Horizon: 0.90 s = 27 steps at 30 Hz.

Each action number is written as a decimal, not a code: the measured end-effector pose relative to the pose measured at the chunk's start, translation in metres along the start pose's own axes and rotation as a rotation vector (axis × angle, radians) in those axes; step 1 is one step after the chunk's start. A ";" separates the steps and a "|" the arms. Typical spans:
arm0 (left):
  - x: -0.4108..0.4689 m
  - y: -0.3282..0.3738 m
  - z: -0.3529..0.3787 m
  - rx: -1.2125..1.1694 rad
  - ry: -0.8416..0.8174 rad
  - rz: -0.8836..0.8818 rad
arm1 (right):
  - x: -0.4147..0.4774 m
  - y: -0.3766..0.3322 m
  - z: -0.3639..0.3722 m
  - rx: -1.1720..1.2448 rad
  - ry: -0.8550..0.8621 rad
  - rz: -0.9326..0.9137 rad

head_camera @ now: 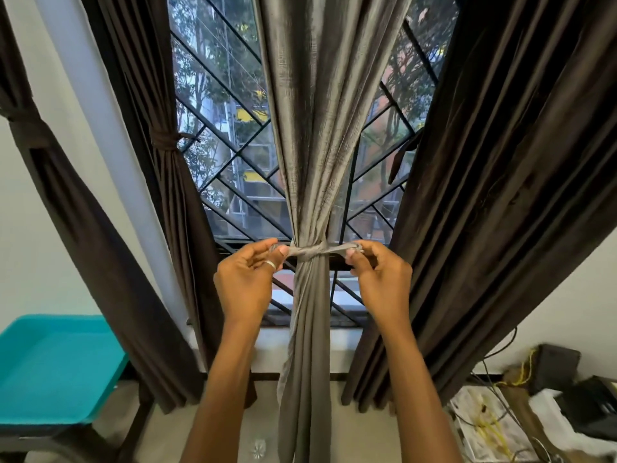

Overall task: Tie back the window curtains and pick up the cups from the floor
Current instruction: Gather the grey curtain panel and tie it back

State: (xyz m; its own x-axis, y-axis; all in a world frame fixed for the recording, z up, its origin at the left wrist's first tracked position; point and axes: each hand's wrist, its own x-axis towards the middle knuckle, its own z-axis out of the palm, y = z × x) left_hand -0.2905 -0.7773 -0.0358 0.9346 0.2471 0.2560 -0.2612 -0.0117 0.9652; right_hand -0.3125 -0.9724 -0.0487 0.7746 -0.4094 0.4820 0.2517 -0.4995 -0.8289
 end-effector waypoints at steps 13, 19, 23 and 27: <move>-0.005 -0.002 0.004 0.023 -0.009 -0.012 | -0.004 -0.004 -0.001 0.113 -0.066 0.063; -0.014 0.000 0.011 0.012 -0.029 -0.036 | -0.010 -0.001 -0.003 0.139 -0.091 0.104; -0.024 -0.003 0.017 0.030 -0.065 -0.054 | -0.016 0.004 -0.003 0.192 -0.114 0.122; -0.038 -0.002 0.024 0.040 -0.105 -0.057 | -0.022 0.005 -0.002 0.275 -0.148 0.162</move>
State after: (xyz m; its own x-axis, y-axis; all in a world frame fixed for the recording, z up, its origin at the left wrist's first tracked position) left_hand -0.3198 -0.8097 -0.0461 0.9683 0.1456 0.2029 -0.1991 -0.0398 0.9792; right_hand -0.3294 -0.9681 -0.0629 0.8882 -0.3411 0.3079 0.2497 -0.2042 -0.9465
